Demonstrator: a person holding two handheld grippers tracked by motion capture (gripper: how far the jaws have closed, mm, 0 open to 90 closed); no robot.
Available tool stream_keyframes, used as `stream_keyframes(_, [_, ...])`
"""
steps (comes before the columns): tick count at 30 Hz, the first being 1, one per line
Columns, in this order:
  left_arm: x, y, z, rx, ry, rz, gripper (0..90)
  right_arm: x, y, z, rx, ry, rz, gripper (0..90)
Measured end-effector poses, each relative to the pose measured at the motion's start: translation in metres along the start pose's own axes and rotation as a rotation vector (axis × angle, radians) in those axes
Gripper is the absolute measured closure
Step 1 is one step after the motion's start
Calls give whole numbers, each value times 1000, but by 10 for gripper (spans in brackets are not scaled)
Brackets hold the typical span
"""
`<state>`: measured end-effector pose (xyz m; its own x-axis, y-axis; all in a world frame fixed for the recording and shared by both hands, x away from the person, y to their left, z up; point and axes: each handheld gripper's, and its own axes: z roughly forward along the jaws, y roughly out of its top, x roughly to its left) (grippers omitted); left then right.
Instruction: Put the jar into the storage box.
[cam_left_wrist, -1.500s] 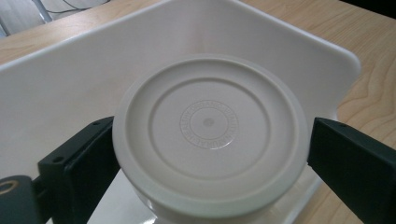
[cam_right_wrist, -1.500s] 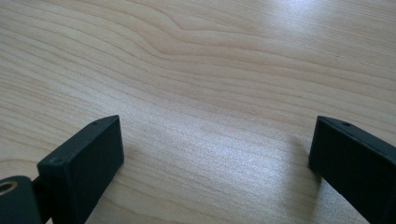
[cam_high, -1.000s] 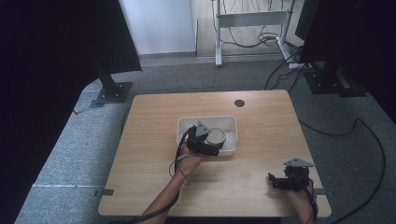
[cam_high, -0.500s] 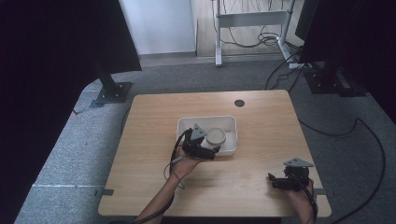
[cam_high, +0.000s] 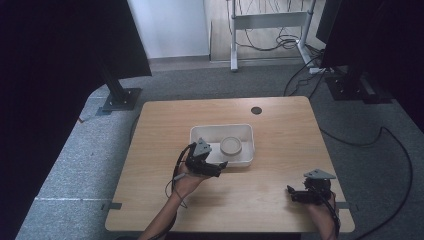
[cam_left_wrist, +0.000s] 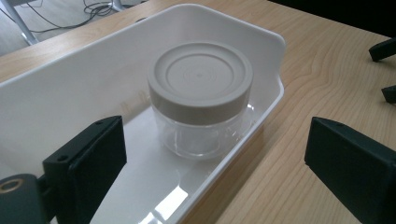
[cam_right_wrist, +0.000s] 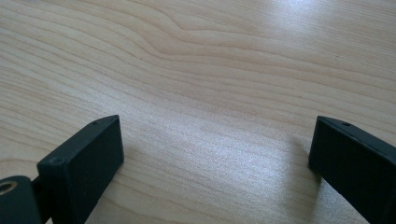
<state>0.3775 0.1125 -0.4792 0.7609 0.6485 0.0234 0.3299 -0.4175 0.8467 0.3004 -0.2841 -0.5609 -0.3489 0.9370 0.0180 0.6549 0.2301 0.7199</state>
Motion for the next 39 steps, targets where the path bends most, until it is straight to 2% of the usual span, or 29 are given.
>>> stream_keyframes(17, [4,-23,-28,-7,-10,-1,55,0,0,0,-1,-4,3,28])
stream_keyframes(28, [9,-40,-42,-6,12,-5,56,1,0,0,-1,-7,5,28])
stream_keyframes(39, [16,-66,-59,-3,34,-22,56,1,0,0,-2,-9,7,28])
